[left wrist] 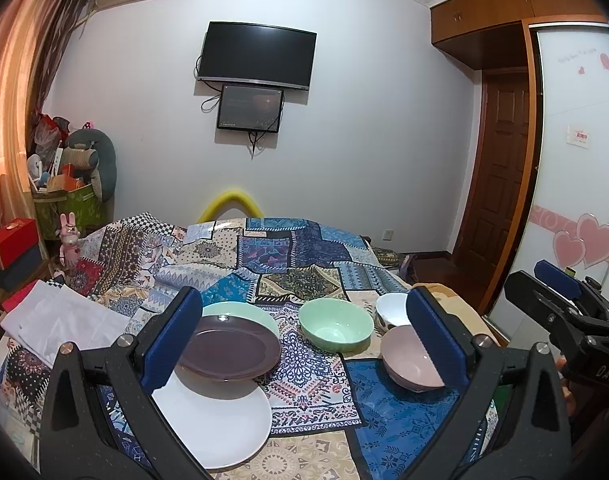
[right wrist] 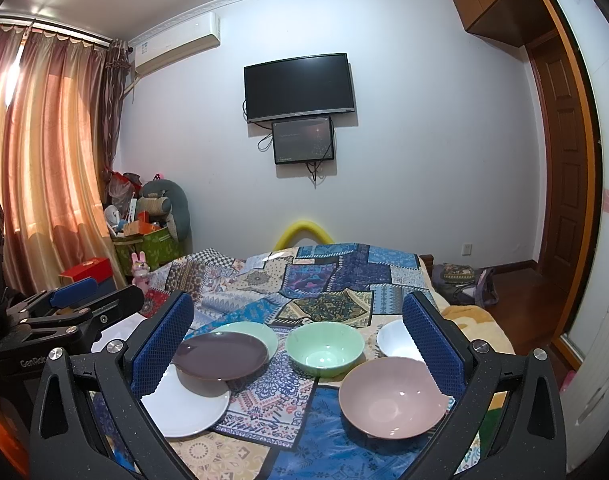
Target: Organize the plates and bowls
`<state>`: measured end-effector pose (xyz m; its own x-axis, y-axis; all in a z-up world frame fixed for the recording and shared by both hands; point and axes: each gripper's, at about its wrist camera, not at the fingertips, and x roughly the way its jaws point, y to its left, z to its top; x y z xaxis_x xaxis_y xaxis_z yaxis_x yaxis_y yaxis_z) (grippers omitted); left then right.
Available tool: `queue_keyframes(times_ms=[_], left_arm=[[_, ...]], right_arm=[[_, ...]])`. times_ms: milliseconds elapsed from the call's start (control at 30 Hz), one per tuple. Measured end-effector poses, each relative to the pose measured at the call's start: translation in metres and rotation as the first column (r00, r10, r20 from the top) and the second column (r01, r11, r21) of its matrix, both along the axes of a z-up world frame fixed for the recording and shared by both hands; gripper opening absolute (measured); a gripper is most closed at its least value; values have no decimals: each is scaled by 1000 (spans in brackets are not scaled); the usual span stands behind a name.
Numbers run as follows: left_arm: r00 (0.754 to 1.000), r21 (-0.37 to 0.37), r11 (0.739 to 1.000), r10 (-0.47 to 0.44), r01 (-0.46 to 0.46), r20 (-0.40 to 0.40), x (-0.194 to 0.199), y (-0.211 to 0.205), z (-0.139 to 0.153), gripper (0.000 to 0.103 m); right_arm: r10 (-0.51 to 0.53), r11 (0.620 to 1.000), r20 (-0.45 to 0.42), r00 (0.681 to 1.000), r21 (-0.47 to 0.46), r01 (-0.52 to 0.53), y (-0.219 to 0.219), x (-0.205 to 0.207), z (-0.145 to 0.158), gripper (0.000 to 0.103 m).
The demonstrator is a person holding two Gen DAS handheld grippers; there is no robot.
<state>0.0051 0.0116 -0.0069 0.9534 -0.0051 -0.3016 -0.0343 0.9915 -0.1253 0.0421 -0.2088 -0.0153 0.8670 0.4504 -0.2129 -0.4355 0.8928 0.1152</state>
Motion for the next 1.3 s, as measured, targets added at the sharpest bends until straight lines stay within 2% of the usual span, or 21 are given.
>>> queue_keyframes(times_ms=[267,500,700,1000,1300], left_arm=[[1000,6,1000,9,-9,-11,5,4,-3,103],[998,-4,999,38,-38,-41,20,20,-18,103],[991,-51,998,20,-27,-134,48,51,-41,103],[952,-144,987,26,-73,-304,94,115,-91,103],[896,-89,986,92,-144,-434,141,168,-133,103]], right_arm=[[6,1000,-19,1000,-7,-6,4,6,-7,103],[21,999,-66,998,-35,-23,18,22,-23,103],[59,995,-141,988,-71,-70,41,41,-42,103],[74,984,-246,967,-142,-111,80,69,-71,103],[101,981,-346,933,-119,-151,110,108,-89,103]])
